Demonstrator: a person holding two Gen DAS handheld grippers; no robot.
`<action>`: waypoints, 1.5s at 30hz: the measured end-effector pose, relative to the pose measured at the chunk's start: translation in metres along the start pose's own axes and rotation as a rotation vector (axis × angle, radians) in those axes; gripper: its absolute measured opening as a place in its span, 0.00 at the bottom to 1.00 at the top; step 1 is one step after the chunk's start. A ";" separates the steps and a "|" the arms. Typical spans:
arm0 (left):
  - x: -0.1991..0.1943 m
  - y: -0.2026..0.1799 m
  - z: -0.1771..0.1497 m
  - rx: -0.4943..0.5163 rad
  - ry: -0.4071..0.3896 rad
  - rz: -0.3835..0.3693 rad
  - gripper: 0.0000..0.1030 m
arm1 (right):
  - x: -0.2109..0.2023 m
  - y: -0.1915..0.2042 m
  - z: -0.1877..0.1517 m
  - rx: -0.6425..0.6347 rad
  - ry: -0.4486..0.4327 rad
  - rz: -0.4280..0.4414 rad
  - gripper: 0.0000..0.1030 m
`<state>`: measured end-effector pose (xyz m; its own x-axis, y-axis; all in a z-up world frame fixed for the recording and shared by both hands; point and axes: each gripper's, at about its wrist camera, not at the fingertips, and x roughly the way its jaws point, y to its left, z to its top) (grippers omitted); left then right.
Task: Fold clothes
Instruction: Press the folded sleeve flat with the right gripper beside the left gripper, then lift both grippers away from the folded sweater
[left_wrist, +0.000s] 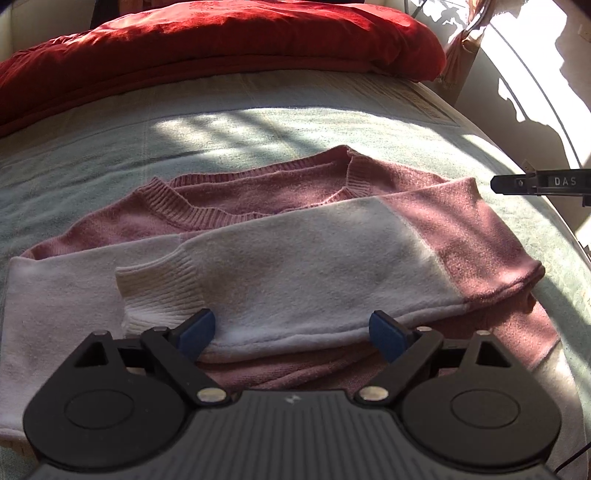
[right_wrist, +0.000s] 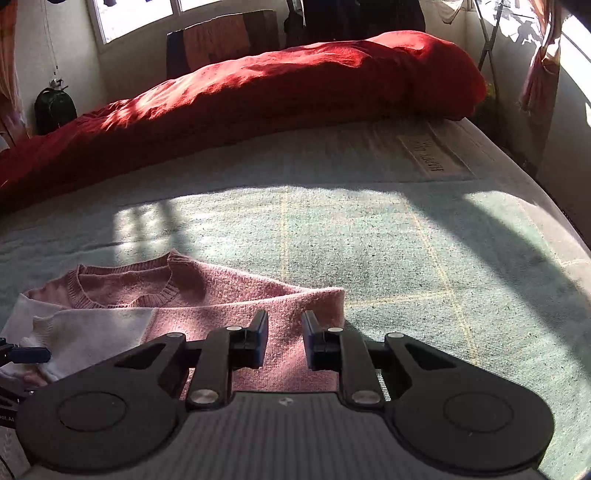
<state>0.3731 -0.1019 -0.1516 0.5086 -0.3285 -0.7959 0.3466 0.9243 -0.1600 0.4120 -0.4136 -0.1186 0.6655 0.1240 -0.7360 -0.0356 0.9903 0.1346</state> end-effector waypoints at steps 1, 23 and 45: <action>0.000 0.000 -0.001 0.007 0.000 -0.001 0.91 | 0.011 -0.002 0.004 0.006 0.011 -0.010 0.17; -0.027 0.029 0.003 -0.042 -0.039 -0.004 0.91 | -0.013 -0.004 -0.035 0.013 0.117 -0.018 0.20; -0.066 0.043 0.013 -0.078 -0.047 0.072 0.91 | 0.009 0.091 -0.046 -0.123 0.188 0.061 0.32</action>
<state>0.3651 -0.0431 -0.0985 0.5671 -0.2676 -0.7790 0.2460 0.9576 -0.1498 0.3811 -0.3190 -0.1436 0.5090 0.1823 -0.8412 -0.1695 0.9794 0.1096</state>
